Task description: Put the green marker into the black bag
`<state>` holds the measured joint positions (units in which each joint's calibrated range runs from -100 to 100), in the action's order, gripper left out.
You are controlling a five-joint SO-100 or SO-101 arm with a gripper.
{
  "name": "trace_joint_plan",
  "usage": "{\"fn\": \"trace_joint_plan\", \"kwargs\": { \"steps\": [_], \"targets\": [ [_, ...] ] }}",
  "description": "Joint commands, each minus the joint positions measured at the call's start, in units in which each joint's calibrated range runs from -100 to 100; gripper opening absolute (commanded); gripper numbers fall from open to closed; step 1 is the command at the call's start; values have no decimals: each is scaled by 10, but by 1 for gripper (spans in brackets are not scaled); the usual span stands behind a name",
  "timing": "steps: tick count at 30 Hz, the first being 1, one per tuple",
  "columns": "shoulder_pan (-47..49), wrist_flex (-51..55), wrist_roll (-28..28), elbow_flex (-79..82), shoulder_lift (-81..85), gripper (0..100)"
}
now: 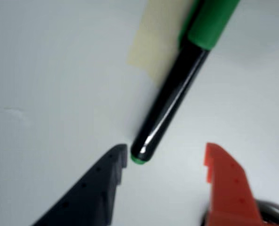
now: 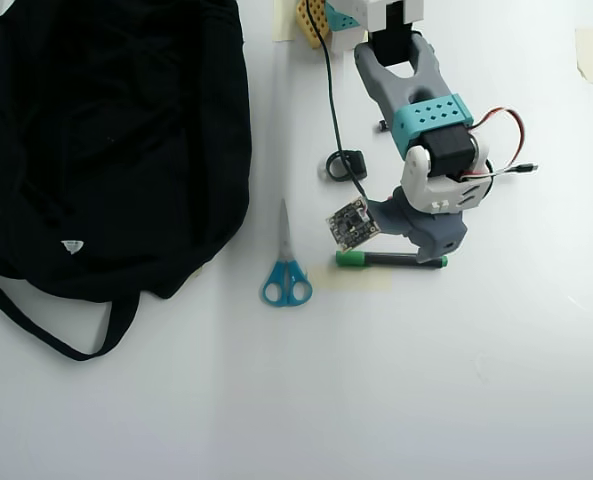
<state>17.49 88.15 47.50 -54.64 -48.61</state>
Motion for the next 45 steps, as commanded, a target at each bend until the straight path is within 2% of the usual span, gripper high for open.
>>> {"fn": "trace_joint_plan", "kwargs": {
  "steps": [1,16,22,40,45],
  "targets": [
    [0,-8,99,-28,-4,22],
    [-4,-35,80,-29,-34,22],
    [-10,-63,81,-35,-45,22],
    [-31,-63,85,-39,-72,23],
    [-30,-62,85,-39,-73,27]
  ]
}}
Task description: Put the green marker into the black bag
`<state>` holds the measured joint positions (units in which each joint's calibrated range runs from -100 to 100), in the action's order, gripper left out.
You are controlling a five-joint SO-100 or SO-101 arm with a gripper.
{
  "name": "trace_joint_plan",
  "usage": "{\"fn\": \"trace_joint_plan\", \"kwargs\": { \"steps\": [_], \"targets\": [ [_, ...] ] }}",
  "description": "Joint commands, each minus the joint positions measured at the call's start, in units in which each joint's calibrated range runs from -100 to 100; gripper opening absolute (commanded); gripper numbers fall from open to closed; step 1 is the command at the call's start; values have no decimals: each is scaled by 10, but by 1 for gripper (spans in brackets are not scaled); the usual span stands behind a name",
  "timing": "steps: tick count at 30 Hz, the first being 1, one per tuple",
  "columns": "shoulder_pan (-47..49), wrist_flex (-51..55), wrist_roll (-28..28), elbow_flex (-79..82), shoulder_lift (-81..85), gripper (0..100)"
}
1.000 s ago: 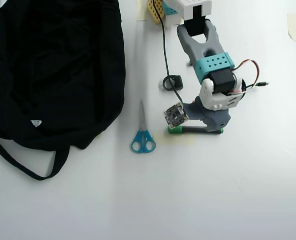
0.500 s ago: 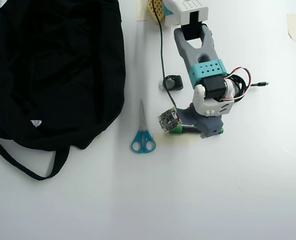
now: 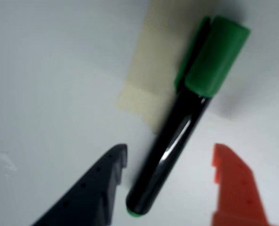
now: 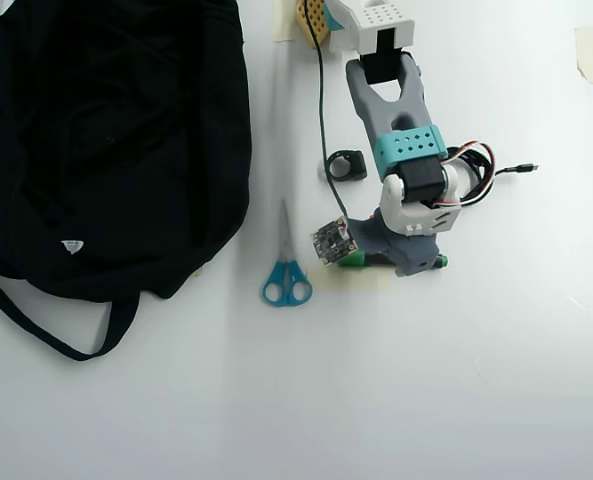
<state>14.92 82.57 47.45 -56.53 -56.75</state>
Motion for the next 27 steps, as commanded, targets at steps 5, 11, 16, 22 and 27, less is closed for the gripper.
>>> {"fn": "trace_joint_plan", "kwargs": {
  "steps": [5,11,16,22,27],
  "targets": [
    [-4,-6,86,-21,8,28],
    [-5,-3,93,-21,7,28],
    [-6,-3,93,-17,7,28],
    [-12,-6,97,-21,-5,28],
    [-12,-7,97,-21,-11,28]
  ]
}}
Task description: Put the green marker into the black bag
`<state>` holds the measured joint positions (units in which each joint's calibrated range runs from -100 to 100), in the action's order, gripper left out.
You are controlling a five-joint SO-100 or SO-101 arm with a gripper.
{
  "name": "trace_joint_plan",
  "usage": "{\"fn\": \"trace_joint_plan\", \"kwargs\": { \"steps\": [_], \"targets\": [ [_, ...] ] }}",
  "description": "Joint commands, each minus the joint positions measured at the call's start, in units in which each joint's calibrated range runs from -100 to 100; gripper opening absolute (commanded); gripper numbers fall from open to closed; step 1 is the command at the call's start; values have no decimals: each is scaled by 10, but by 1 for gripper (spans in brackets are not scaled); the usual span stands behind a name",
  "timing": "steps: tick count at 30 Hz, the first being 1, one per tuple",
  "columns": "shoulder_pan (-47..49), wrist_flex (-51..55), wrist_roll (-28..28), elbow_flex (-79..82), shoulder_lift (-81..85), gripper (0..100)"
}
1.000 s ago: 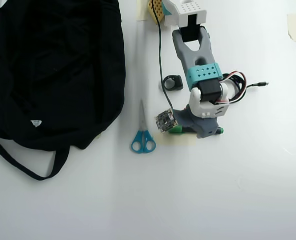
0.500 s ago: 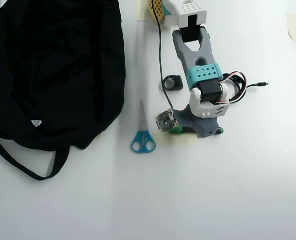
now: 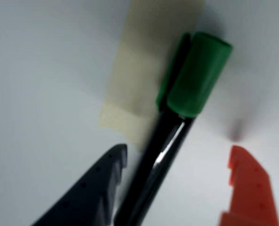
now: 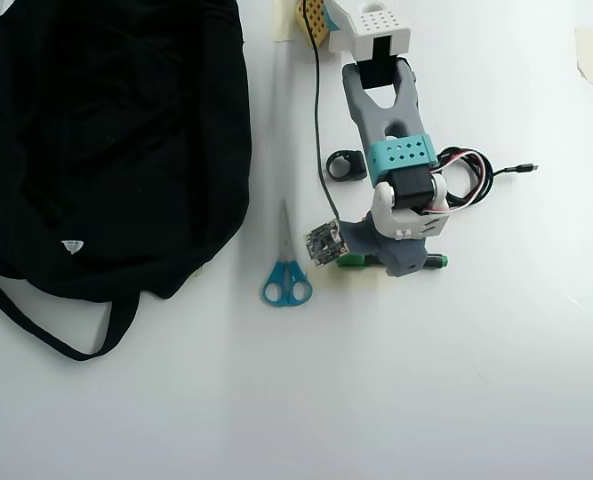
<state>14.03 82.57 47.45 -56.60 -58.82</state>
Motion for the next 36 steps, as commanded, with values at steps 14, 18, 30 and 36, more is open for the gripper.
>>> {"fn": "trace_joint_plan", "kwargs": {
  "steps": [14,18,30,36],
  "targets": [
    [-5,-7,97,-22,9,28],
    [-4,-7,96,-37,9,28],
    [1,-7,92,-59,8,26],
    [2,-7,80,-58,6,26]
  ]
}}
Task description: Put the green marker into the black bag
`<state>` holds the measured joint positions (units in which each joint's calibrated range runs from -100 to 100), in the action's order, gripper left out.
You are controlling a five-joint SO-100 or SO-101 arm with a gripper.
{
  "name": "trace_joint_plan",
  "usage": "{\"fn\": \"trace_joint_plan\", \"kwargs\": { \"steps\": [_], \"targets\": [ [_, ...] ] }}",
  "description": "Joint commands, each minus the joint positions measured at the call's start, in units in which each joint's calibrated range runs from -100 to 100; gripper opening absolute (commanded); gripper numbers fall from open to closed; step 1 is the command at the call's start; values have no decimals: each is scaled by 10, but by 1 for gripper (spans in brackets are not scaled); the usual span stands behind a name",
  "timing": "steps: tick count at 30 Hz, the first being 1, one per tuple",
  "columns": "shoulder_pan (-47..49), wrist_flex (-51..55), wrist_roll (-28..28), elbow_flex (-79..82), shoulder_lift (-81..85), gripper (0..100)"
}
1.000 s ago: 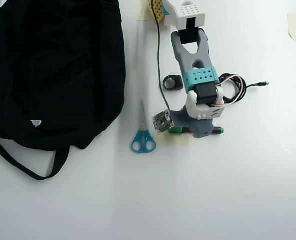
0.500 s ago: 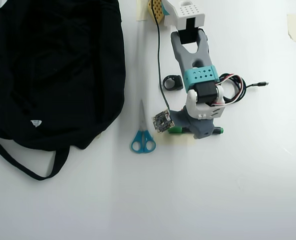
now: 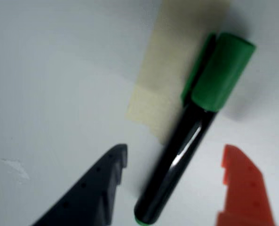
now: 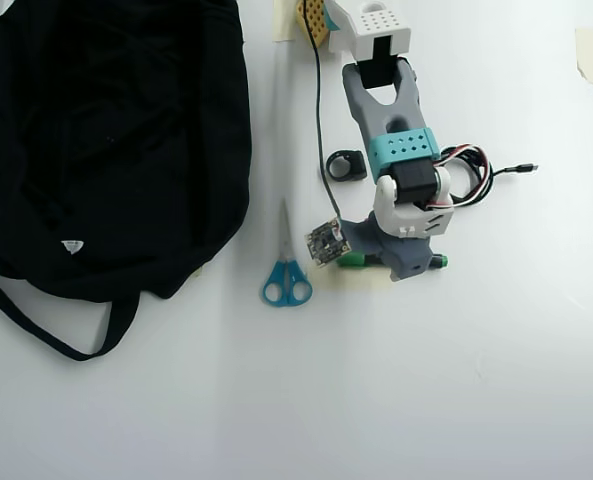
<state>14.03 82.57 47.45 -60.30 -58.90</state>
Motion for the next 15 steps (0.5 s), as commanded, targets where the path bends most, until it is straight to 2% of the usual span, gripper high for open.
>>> {"fn": "trace_joint_plan", "kwargs": {
  "steps": [1,15],
  "targets": [
    [2,-8,77,-22,4,26],
    [0,-46,75,-20,-6,26]
  ]
}}
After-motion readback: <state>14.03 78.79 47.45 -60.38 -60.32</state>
